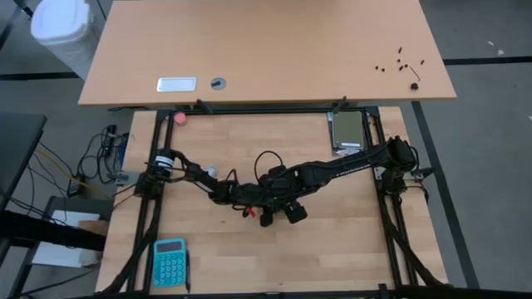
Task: Screw lightbulb
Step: Insert the lightbulb into the lamp holder
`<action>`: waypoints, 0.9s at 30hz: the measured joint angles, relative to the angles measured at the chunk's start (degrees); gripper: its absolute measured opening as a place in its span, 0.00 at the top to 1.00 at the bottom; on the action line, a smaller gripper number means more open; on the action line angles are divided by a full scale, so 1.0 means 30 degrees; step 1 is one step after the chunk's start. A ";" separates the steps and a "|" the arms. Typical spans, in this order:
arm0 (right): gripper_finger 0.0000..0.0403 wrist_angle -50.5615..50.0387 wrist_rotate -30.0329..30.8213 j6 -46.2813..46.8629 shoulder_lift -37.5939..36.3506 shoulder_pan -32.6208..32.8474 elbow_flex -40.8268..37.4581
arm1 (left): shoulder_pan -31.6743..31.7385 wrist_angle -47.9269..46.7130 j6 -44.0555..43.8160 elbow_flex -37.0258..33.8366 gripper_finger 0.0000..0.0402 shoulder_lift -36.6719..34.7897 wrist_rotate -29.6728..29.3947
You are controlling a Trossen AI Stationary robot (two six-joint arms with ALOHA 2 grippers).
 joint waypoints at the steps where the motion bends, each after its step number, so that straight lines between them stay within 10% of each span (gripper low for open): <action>1: 0.24 -0.0170 0.0007 0.0057 0.0003 0.0052 0.0197 | 0.0000 0.0014 0.0001 -0.0001 0.47 0.0003 -0.0005; 17: 0.22 -0.3568 0.3915 0.4923 -0.2972 0.2016 0.2862 | 0.0000 -0.0075 -0.0036 0.0015 0.47 0.0000 0.0022; 27: 0.22 0.4030 0.5104 0.7859 -0.9045 0.2500 -0.7476 | -0.0015 -0.0250 -0.0058 0.0022 0.47 0.0000 0.0007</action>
